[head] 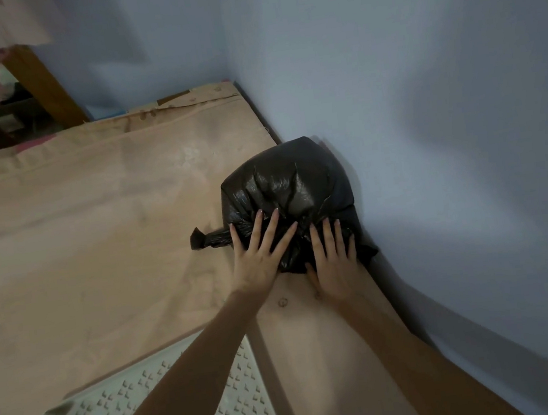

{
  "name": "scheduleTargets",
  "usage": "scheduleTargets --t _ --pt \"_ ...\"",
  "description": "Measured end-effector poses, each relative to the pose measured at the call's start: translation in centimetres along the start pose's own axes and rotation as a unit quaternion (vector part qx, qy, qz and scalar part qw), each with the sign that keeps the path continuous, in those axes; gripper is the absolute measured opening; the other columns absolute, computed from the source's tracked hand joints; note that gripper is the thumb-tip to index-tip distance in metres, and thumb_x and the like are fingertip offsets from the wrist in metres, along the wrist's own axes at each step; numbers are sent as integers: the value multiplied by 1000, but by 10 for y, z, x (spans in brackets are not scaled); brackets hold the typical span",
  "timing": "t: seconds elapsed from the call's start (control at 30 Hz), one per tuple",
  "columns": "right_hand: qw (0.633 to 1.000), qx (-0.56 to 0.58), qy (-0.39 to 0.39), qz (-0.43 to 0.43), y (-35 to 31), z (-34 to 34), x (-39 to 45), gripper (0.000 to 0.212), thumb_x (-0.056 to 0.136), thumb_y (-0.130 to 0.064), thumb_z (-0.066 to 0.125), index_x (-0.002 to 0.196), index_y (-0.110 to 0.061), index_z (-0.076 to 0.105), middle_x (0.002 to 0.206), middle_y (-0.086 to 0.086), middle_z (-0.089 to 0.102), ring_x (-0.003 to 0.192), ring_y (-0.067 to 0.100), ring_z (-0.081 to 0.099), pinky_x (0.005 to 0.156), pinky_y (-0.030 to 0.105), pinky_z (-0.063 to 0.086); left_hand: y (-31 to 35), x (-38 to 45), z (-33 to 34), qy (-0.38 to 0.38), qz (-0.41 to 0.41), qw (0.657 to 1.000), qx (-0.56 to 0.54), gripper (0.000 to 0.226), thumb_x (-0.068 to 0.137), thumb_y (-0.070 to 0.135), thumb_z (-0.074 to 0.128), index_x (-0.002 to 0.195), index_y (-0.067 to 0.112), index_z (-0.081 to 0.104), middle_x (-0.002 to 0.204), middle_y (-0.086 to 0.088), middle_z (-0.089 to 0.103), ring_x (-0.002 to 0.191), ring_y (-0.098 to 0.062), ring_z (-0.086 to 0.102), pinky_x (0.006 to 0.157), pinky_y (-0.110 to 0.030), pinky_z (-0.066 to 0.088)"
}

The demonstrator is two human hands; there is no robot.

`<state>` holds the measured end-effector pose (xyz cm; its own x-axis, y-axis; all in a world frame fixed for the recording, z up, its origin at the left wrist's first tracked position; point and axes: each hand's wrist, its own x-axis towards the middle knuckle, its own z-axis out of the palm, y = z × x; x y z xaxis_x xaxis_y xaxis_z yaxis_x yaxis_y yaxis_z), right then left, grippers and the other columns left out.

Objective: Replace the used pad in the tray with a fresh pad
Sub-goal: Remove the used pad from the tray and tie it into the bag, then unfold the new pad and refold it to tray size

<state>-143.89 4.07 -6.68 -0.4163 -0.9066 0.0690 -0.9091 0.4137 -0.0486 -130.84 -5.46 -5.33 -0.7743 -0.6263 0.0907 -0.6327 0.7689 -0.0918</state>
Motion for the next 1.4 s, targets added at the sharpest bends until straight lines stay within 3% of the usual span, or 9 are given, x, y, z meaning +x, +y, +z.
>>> scheduleTargets --t 0.2,0.4,0.53,0.67,0.77,0.87,1.07,1.23,1.4 --pt "1000 -8 -24 18 -8 1 26 75 64 -27 85 130 -6 55 131 22 55 119 40 54 88 62 47 -10 26 13 -59 -15 998 1 85 95 32 48 142 34 -23 159 -7 -11 145 -33 -10 108 -69 4" --pt "999 -39 -27 25 -7 -7 29 71 66 -31 81 128 -8 57 129 21 58 115 41 57 89 63 46 -15 31 6 -78 -3 997 -9 87 90 49 51 147 37 -14 159 -5 -9 146 -30 -9 108 -69 2" --pt "998 -44 -27 29 -10 -20 7 63 85 -33 64 140 -10 43 143 22 42 131 43 40 104 63 28 -15 13 -5 -67 28 997 -35 94 80 49 60 150 34 -2 160 -6 -2 147 -29 -3 109 -66 2" --pt "994 20 -74 84 -17 -29 -21 60 100 -27 31 150 -7 6 157 20 2 146 34 3 116 47 -3 -14 -11 -21 -53 5 998 -20 84 89 45 47 151 21 -4 160 -7 -3 147 -24 -3 117 -48 -1" --pt "990 54 -77 102 -37 -39 -41 56 100 -23 27 148 -1 10 157 20 8 146 28 6 117 39 0 -11 -29 -35 -86 -33 995 -28 65 99 36 29 151 12 0 159 -10 -1 147 -24 -4 117 -42 -2" --pt "988 70 -105 93 -60 -50 -59 54 101 -26 23 149 -3 13 157 14 15 146 23 11 117 37 7 -7 -48 -52 -151 -23 988 4 58 101 33 25 151 8 8 159 -10 6 146 -25 2 119 -42 4" --pt "985 79 -154 8 -86 -84 -87 51 102 -28 23 148 -7 18 157 13 18 144 25 15 116 38 16 0 -88 -93 -170 -36 985 10 41 101 28 29 133 8 45 137 -12 46 126 -27 42 103 -36 31" --pt "985 44 -162 -47 -108 -115 -100 49 102 -30 25 142 -2 32 148 17 33 136 28 29 110 38 26 -10 -124 -120 -194 -87 975 67 35 101 23 35 128 9 51 129 -12 50 119 -28 46 98 -37 35" --pt "977 16 -179 -113 -134 -134 -122 45 101 -32 24 131 -5 46 134 15 49 122 28 44 99 38 36 -16 -177 -134 -203 -176 962 38 36 101 27 32 123 10 55 127 -9 53 117 -25 49 97 -35 36"
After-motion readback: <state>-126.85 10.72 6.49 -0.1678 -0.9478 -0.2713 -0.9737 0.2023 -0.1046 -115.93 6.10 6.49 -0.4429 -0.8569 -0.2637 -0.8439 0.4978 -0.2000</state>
